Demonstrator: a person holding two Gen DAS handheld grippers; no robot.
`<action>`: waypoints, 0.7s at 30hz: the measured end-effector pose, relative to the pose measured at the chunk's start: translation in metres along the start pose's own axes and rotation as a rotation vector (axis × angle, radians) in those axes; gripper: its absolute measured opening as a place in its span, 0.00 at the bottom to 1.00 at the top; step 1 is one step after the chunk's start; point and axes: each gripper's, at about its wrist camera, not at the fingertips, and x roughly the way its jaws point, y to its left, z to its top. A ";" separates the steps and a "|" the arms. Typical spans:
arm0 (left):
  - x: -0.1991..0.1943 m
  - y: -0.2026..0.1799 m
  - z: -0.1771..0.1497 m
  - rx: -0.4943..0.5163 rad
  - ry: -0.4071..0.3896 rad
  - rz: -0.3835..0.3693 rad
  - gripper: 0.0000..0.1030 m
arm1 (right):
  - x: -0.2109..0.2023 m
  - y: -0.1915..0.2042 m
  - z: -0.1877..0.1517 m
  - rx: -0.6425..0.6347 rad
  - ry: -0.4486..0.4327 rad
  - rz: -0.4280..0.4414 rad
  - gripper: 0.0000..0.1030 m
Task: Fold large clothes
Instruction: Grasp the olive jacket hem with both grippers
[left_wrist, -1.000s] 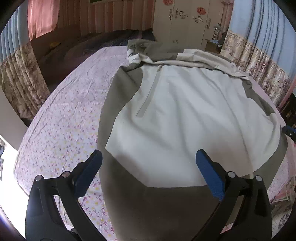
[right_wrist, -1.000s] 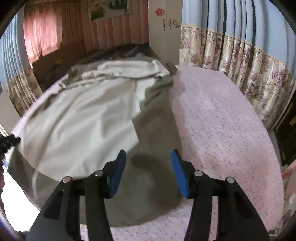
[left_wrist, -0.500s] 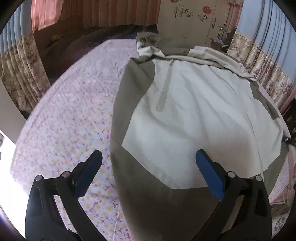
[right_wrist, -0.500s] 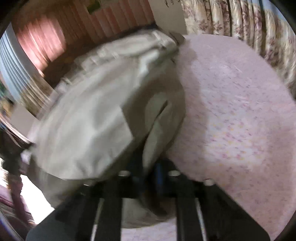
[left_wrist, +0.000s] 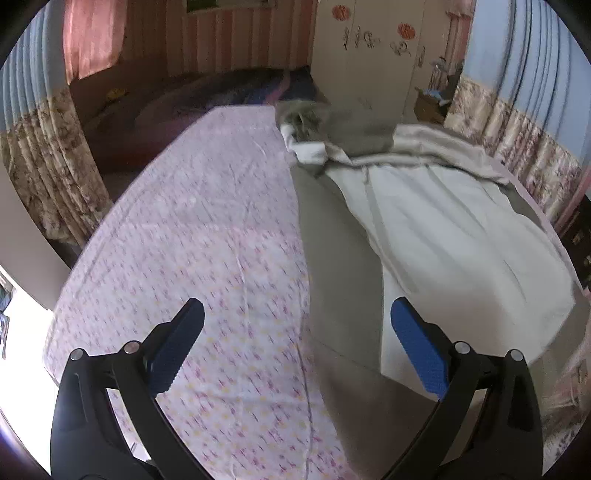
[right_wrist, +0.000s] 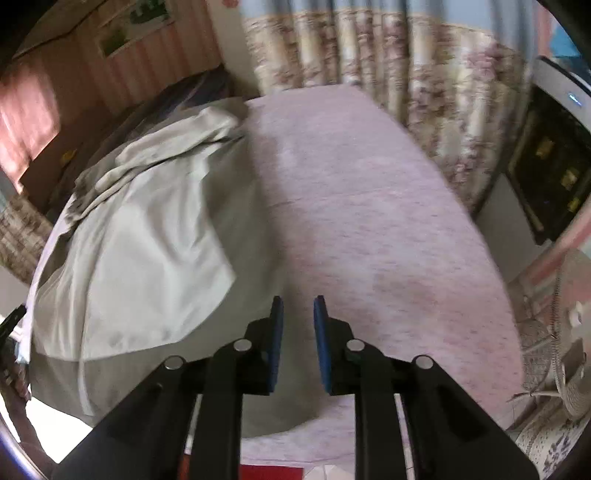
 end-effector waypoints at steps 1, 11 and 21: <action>0.002 -0.003 -0.003 0.001 0.023 -0.023 0.97 | -0.005 -0.004 -0.001 0.006 -0.026 0.020 0.37; 0.016 -0.040 -0.052 0.016 0.183 -0.181 0.84 | 0.020 0.006 -0.017 -0.117 0.069 0.153 0.55; -0.017 -0.048 -0.029 0.020 0.109 -0.284 0.03 | 0.010 0.025 -0.006 -0.094 -0.002 0.379 0.08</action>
